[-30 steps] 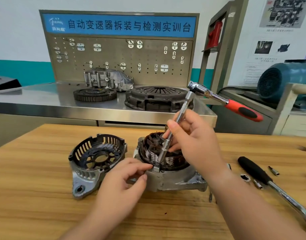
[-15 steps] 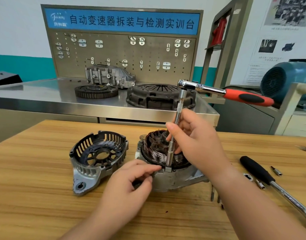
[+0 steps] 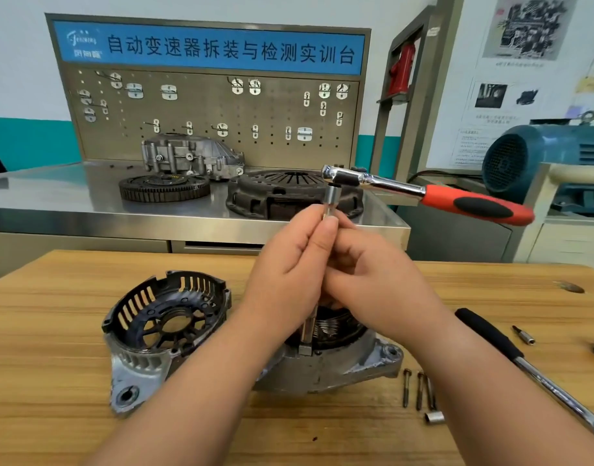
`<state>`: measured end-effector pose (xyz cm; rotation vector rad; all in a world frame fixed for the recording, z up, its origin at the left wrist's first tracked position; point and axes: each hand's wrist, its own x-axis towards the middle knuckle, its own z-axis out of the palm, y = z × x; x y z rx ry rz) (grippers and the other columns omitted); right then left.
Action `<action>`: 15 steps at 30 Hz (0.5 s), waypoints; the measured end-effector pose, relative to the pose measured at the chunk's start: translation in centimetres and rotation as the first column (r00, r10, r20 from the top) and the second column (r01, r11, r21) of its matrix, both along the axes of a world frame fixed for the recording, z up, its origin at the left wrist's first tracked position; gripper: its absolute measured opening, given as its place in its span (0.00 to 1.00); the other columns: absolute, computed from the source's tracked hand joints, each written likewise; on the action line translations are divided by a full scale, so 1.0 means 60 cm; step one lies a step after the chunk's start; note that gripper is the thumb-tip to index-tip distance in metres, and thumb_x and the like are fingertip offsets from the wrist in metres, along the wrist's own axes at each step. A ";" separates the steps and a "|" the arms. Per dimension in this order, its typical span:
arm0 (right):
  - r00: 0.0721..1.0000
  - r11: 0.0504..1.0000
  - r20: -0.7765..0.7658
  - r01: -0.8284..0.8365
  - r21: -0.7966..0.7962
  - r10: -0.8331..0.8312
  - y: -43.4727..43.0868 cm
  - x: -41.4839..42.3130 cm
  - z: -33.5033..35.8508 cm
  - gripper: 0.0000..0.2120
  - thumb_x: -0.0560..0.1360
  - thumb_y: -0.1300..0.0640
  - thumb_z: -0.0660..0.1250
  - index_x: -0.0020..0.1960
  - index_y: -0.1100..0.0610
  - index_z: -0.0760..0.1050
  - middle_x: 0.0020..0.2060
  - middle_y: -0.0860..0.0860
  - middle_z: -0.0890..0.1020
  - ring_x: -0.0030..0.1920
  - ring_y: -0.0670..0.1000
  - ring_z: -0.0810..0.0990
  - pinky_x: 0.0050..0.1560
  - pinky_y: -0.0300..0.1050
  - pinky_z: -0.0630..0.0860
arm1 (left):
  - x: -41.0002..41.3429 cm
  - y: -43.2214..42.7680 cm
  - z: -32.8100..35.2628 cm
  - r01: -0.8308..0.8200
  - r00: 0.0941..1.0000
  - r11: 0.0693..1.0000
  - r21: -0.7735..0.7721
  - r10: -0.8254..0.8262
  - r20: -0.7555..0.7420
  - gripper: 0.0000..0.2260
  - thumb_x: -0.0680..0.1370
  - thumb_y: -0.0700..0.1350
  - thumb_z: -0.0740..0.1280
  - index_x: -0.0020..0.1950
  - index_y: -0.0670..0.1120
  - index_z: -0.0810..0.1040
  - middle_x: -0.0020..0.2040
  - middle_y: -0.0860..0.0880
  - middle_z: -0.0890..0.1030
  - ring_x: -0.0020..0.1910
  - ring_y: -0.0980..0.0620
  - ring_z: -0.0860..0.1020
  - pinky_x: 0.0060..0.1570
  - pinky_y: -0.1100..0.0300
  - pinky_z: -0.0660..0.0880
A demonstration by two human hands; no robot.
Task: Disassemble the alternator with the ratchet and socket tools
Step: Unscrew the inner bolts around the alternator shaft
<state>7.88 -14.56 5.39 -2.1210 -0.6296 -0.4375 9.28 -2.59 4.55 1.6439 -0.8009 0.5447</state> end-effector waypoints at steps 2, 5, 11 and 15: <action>0.999 0.991 0.020 0.049 -0.126 -0.047 -0.002 -0.003 0.008 0.06 0.73 0.57 0.65 0.41 0.52 0.81 0.46 0.28 0.75 0.50 0.31 0.76 0.48 0.31 0.75 | 0.007 -0.006 -0.008 0.015 1.000 0.999 -0.044 -0.013 0.027 0.10 0.79 0.44 0.56 0.44 0.50 0.75 0.36 0.56 0.77 0.37 0.62 0.74 0.37 0.71 0.70; 0.992 0.932 -0.052 0.090 -0.351 -0.115 -0.012 -0.013 0.039 0.16 0.67 0.45 0.64 0.40 0.56 0.83 0.45 0.37 0.80 0.44 0.40 0.79 0.47 0.43 0.77 | 0.007 -0.010 -0.017 0.135 0.989 0.973 -0.188 -0.144 -0.035 0.12 0.79 0.44 0.56 0.40 0.51 0.75 0.39 0.51 0.79 0.41 0.56 0.77 0.41 0.64 0.74; 0.981 0.969 -0.059 0.171 -0.176 -0.184 -0.038 -0.018 0.084 0.33 0.52 0.22 0.65 0.39 0.50 0.80 0.34 0.47 0.83 0.35 0.45 0.81 0.41 0.53 0.82 | 0.004 -0.007 -0.023 0.300 0.915 0.820 -0.488 -0.391 -0.095 0.12 0.79 0.46 0.54 0.45 0.43 0.74 0.51 0.44 0.83 0.53 0.46 0.82 0.49 0.56 0.79; 0.999 0.947 -0.019 0.030 0.320 -0.026 -0.022 0.000 0.066 0.24 0.60 0.30 0.67 0.45 0.47 0.81 0.37 0.46 0.82 0.40 0.42 0.80 0.44 0.50 0.79 | -0.004 -0.015 -0.025 0.319 0.897 0.818 -0.478 -0.424 -0.126 0.12 0.79 0.47 0.55 0.40 0.51 0.75 0.35 0.48 0.78 0.30 0.52 0.76 0.31 0.59 0.76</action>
